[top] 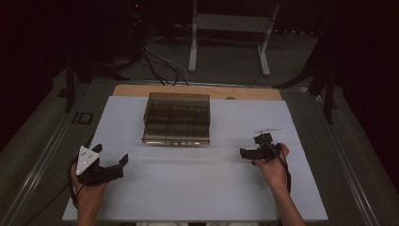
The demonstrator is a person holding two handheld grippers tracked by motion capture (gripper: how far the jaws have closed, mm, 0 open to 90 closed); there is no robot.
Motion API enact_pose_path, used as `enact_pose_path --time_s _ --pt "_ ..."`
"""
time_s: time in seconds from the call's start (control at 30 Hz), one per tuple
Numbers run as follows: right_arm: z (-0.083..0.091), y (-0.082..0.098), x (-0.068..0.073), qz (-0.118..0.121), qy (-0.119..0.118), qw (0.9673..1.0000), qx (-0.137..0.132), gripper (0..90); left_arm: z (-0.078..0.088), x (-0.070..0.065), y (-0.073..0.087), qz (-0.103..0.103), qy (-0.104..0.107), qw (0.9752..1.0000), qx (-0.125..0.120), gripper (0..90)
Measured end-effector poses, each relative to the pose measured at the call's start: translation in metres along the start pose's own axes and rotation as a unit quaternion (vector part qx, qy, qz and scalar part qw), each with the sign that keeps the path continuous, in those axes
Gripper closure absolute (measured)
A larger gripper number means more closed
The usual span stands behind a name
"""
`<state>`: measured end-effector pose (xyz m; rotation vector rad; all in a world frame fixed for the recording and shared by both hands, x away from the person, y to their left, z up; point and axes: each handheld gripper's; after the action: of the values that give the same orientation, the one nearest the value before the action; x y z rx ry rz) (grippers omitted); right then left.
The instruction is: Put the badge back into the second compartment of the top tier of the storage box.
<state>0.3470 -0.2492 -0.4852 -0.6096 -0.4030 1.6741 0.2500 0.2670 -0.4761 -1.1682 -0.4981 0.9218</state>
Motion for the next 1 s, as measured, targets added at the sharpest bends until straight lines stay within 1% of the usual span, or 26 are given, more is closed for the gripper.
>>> enact_pose_path --time_s 0.1,0.13,0.3,0.33,0.4,0.47,0.5,0.53,0.57,0.6,0.63,0.67,0.8,1.0 --pt "-0.004 0.0 0.002 0.004 0.01 0.9999 0.008 3.3 0.001 0.0 0.0 0.001 0.0 1.0 0.0 1.2" --pt "-0.007 0.0 0.002 0.006 0.018 0.9997 0.014 5.5 0.001 0.0 0.0 0.001 0.0 1.0 -0.001 1.1" --pt "-0.011 0.001 0.002 0.007 0.021 0.9994 0.027 6.1 0.001 0.0 0.0 0.001 0.0 1.0 0.0 1.2" --pt "-0.013 0.001 0.001 0.007 0.023 0.9991 0.034 7.5 0.0 0.0 0.0 0.001 0.0 1.0 0.0 1.2" --pt "-0.015 0.002 0.001 0.009 0.024 0.9988 0.04 8.1 0.0 0.0 0.0 0.001 0.001 1.0 0.0 1.2" --pt "-0.017 0.002 0.001 0.011 0.028 0.9985 0.047 12.8 0.0 0.0 0.0 0.0 0.0 1.0 0.001 1.2" --pt "-0.017 0.002 0.001 0.011 0.028 0.9985 0.047 12.8 0.0 0.0 0.0 0.0 0.0 1.0 0.001 1.1" --pt "-0.018 0.002 0.001 0.01 0.027 0.9981 0.054 14.7 0.001 0.0 0.0 0.001 0.001 1.0 0.0 1.2" --pt "-0.018 0.002 0.001 0.01 0.027 0.9981 0.054 14.7 0.001 0.0 0.0 0.001 0.001 1.0 0.0 1.1" --pt "-0.02 0.003 0.001 0.013 0.024 0.998 0.058 17.4 0.001 0.0 0.0 0.001 0.0 1.0 0.0 1.2" --pt "-0.02 0.003 0.001 0.013 0.024 0.998 0.058 17.4 0.001 0.0 0.0 0.001 0.0 1.0 0.0 1.2" --pt "-0.021 0.003 0.001 0.015 0.022 0.9976 0.064 20.6 0.001 0.0 0.0 0.001 0.001 1.0 0.0 1.2" --pt "-0.02 0.003 0.002 0.018 0.028 0.9971 0.069 23.4 0.001 0.0 0.0 0.001 0.001 1.0 0.0 1.2" --pt "-0.019 0.003 0.001 0.022 0.03 0.9962 0.079 26.4 0.001 0.0 0.0 0.001 0.0 1.0 0.0 1.2"
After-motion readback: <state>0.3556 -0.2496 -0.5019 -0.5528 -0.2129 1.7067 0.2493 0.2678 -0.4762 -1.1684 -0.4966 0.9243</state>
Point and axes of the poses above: each handheld gripper's, and its own axes: z roughly backward along the jaws, y roughly out of its underside, x roughly to its left, and after that the axes turned 15 degrees about y, right-handed
